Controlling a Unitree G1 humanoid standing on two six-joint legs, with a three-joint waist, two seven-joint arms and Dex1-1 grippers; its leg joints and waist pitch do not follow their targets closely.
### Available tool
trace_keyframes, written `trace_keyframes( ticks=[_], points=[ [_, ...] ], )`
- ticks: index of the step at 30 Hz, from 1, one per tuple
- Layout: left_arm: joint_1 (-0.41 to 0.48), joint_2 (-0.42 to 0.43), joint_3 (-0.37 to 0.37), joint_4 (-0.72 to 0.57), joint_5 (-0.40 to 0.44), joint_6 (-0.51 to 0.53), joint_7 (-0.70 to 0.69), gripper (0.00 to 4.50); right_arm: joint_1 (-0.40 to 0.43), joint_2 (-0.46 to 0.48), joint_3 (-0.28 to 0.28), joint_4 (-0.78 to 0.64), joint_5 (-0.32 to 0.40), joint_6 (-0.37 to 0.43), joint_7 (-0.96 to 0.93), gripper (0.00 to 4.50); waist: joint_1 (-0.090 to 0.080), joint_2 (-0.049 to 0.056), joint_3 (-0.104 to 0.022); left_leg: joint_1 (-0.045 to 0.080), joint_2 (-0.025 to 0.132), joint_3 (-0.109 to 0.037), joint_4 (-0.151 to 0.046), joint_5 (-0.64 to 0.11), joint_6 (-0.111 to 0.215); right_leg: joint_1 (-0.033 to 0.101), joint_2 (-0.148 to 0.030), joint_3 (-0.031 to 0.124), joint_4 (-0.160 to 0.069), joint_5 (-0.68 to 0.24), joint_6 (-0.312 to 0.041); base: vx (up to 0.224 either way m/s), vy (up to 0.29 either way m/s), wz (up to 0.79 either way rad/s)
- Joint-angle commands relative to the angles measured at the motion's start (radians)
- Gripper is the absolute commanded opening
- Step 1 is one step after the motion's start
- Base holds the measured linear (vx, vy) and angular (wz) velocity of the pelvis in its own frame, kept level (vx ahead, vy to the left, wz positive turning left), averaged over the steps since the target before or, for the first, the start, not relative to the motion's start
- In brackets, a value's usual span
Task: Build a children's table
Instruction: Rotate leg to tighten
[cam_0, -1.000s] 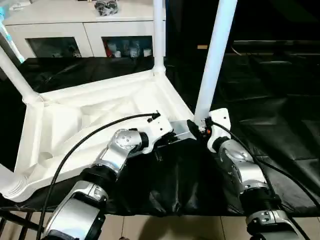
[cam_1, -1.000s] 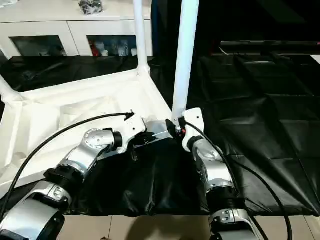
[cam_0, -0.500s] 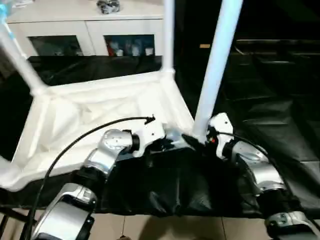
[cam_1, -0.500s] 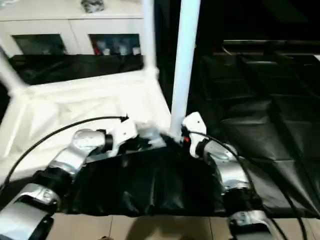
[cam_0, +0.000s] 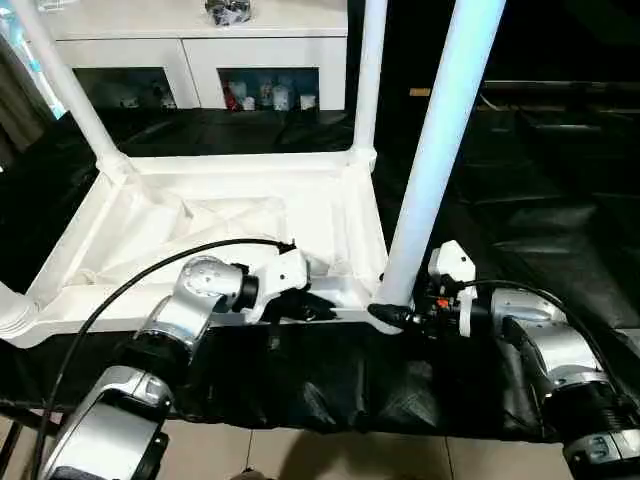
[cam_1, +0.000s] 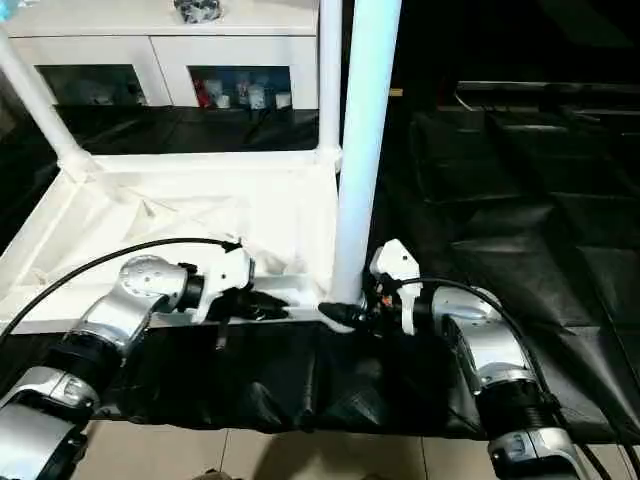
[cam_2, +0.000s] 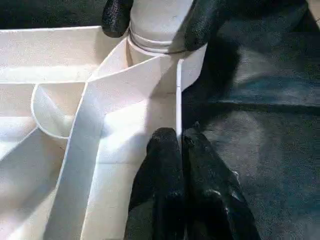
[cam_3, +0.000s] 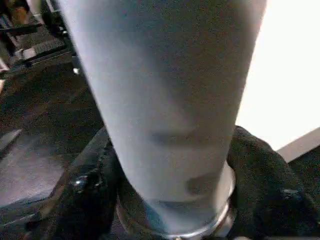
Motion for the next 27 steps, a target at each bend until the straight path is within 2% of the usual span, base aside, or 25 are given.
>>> trace_keyframes(
  ticks=[1, 3, 9, 12, 13, 14, 16, 17, 18, 19, 21, 22, 23, 24, 25, 27],
  points=[
    [0.000, -0.008, 0.006, -0.033, -0.027, -0.011, 0.002, 0.00, 0.017, 0.010, 0.045, -0.027, 0.014, 0.008, 0.039, 2.72, 0.002, -0.020, -0.057, 0.004, 0.025, -0.001, -0.060, -0.147, 0.092, 0.057, -0.055, 0.032, -0.064, -0.062, -0.267, 0.000, 0.000, 0.00],
    [0.001, -0.007, 0.005, -0.032, -0.025, -0.011, -0.001, 0.00, 0.019, 0.010, 0.046, -0.028, 0.016, 0.011, 0.044, 2.68, 0.003, -0.017, -0.057, 0.005, 0.025, -0.002, -0.060, -0.146, 0.090, 0.057, -0.056, 0.032, -0.064, -0.070, -0.265, 0.000, 0.000, 0.00],
    [0.009, -0.007, 0.002, -0.033, -0.024, -0.016, -0.001, 0.00, 0.050, 0.028, 0.057, -0.060, 0.011, 0.026, 0.026, 2.64, 0.006, -0.019, -0.057, 0.004, 0.025, -0.001, -0.059, -0.128, 0.097, 0.057, -0.056, 0.033, -0.063, -0.059, -0.259, 0.000, 0.000, 0.00],
    [0.014, -0.015, 0.001, -0.034, -0.018, -0.020, 0.021, 0.00, 0.069, 0.050, 0.051, -0.069, 0.003, 0.023, -0.025, 2.64, 0.005, -0.018, -0.055, 0.005, 0.025, -0.001, -0.061, -0.146, 0.088, 0.056, -0.057, 0.033, -0.066, -0.094, -0.253, 0.000, 0.000, 0.00],
    [0.013, -0.028, 0.002, -0.031, 0.000, -0.020, 0.075, 0.00, 0.068, 0.085, 0.026, -0.047, -0.015, 0.020, -0.124, 2.64, 0.002, -0.016, -0.052, 0.005, 0.025, -0.003, -0.065, -0.167, 0.073, 0.054, -0.057, 0.033, -0.071, -0.132, -0.243, 0.000, 0.000, 0.00],
    [0.012, -0.031, 0.002, -0.030, 0.005, -0.019, 0.087, 0.00, 0.067, 0.092, 0.021, -0.040, -0.020, 0.019, -0.146, 2.64, 0.000, -0.016, -0.050, 0.006, 0.025, -0.003, -0.068, -0.183, 0.066, 0.052, -0.057, 0.033, -0.074, -0.159, -0.238, 0.000, 0.000, 0.00],
    [0.006, -0.045, -0.005, -0.021, 0.039, -0.016, 0.154, 0.00, 0.054, 0.129, -0.004, -0.004, -0.050, 0.018, -0.265, 2.63, -0.010, -0.019, -0.045, 0.006, 0.023, -0.007, -0.076, -0.237, 0.032, 0.050, -0.059, 0.034, -0.085, -0.284, -0.202, 0.000, 0.000, 0.00],
    [0.006, -0.045, -0.005, -0.021, 0.039, -0.016, 0.154, 0.00, 0.054, 0.129, -0.004, -0.004, -0.050, 0.018, -0.265, 2.63, -0.012, -0.017, -0.043, 0.009, 0.022, -0.008, -0.077, -0.250, 0.026, 0.048, -0.060, 0.034, -0.089, -0.315, -0.193, 0.000, 0.000, 0.00],
    [-0.001, -0.078, -0.011, -0.016, 0.066, 0.008, 0.229, 0.00, 0.037, 0.183, -0.043, 0.030, -0.064, 0.029, -0.408, 2.63, -0.014, -0.014, -0.042, 0.011, 0.022, -0.009, -0.078, -0.265, 0.021, 0.047, -0.060, 0.035, -0.092, -0.342, -0.185, 0.000, 0.000, 0.00],
    [-0.007, -0.111, -0.009, -0.013, 0.072, 0.026, 0.279, 0.00, 0.024, 0.220, -0.064, 0.051, -0.068, 0.038, -0.492, 2.63, -0.025, -0.014, -0.041, 0.013, 0.021, -0.010, -0.080, -0.279, 0.000, 0.042, -0.059, 0.038, -0.094, -0.364, -0.177, 0.000, 0.000, 0.00],
    [-0.017, -0.164, -0.010, -0.011, 0.080, 0.046, 0.348, 0.00, 0.002, 0.271, -0.081, 0.078, -0.075, 0.044, -0.595, 2.63, -0.031, -0.017, -0.044, 0.013, 0.020, -0.012, -0.081, -0.274, -0.008, 0.045, -0.057, 0.039, -0.092, -0.337, -0.174, 0.000, 0.000, 0.00],
    [-0.024, -0.190, -0.014, -0.008, 0.086, 0.055, 0.381, 0.00, -0.011, 0.295, -0.081, 0.092, -0.081, 0.047, -0.638, 2.63, -0.032, -0.016, -0.043, 0.015, 0.020, -0.011, -0.081, -0.276, -0.007, 0.042, -0.056, 0.040, -0.093, -0.329, -0.176, 0.000, 0.000, 0.00],
    [-0.028, -0.204, -0.018, -0.008, 0.090, 0.061, 0.400, 0.00, -0.019, 0.311, -0.082, 0.098, -0.087, 0.049, -0.664, 2.63, -0.034, -0.014, -0.044, 0.014, 0.017, -0.011, -0.080, -0.279, -0.004, 0.045, -0.054, 0.040, -0.092, -0.318, -0.177, 0.000, 0.000, 0.00],
    [-0.032, -0.220, -0.022, -0.007, 0.092, 0.067, 0.417, 0.00, -0.028, 0.328, -0.080, 0.106, -0.092, 0.056, -0.688, 2.63, -0.034, -0.016, -0.045, 0.013, 0.016, -0.010, -0.078, -0.272, 0.000, 0.046, -0.054, 0.041, -0.093, -0.308, -0.176, 0.000, 0.000, 0.00],
    [-0.038, -0.242, -0.024, -0.004, 0.093, 0.073, 0.439, 0.00, -0.041, 0.351, -0.076, 0.113, -0.096, 0.059, -0.706, 2.63, -0.032, -0.016, -0.049, 0.011, 0.015, -0.008, -0.075, -0.241, 0.011, 0.047, -0.054, 0.042, -0.090, -0.257, -0.183, 0.000, 0.000, 0.00],
    [-0.051, -0.281, -0.031, 0.003, 0.105, 0.078, 0.477, 0.00, -0.067, 0.393, -0.066, 0.129, -0.099, 0.056, -0.738, 2.63, -0.031, -0.016, -0.051, 0.010, 0.013, -0.007, -0.072, -0.212, 0.022, 0.050, -0.052, 0.041, -0.086, -0.213, -0.191, 0.000, 0.000, 0.00]
  ],
)
